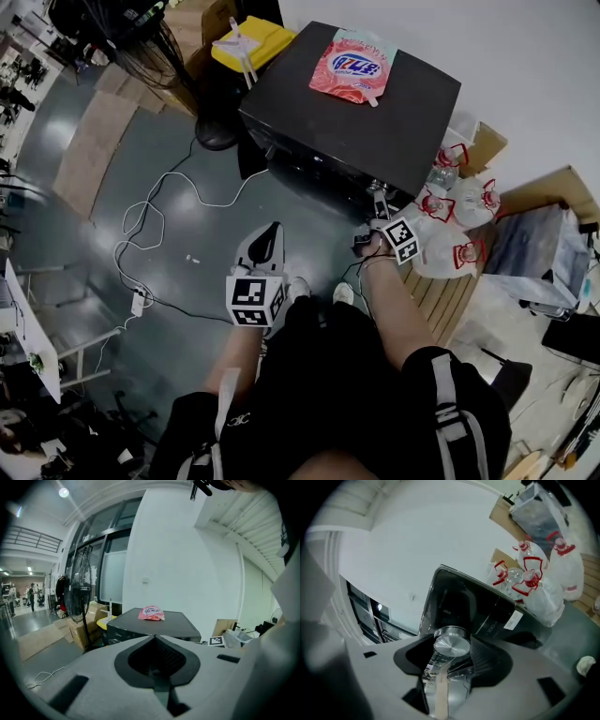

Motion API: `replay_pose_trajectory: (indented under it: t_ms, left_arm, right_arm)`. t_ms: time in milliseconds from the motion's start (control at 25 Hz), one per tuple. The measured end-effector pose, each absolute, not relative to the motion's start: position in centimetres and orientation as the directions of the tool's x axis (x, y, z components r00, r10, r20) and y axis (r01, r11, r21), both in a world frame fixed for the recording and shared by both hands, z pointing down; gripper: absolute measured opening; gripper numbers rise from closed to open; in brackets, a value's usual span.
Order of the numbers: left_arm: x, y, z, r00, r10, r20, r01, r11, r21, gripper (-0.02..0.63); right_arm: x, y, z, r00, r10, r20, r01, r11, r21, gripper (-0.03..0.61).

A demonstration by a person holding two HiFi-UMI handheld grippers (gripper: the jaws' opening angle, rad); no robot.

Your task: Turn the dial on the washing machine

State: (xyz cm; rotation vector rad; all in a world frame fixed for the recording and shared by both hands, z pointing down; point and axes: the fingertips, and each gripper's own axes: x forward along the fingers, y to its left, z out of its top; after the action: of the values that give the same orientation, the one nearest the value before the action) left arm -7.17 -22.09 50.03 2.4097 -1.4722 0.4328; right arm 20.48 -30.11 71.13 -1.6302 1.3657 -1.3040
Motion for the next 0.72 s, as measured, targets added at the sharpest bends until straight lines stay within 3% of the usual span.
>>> replay_pose_trajectory:
  t_ms: [400, 720]
  left_arm:
    - [-7.2, -21.3, 50.6, 0.412, -0.813, 0.412, -0.905, -0.419, 0.078, 0.003]
    - [-6.8, -20.3, 52.3, 0.401, -0.802, 0.443, -0.910, -0.405, 0.091, 0.003]
  right_arm:
    - [20.6, -30.0, 71.3, -0.025, -0.976, 0.215, -0.241, -0.202, -0.949, 0.244]
    - [20.8, -29.6, 72.8, -0.004, -0.996, 0.091, 0.096, -0.090, -0.991, 0.244]
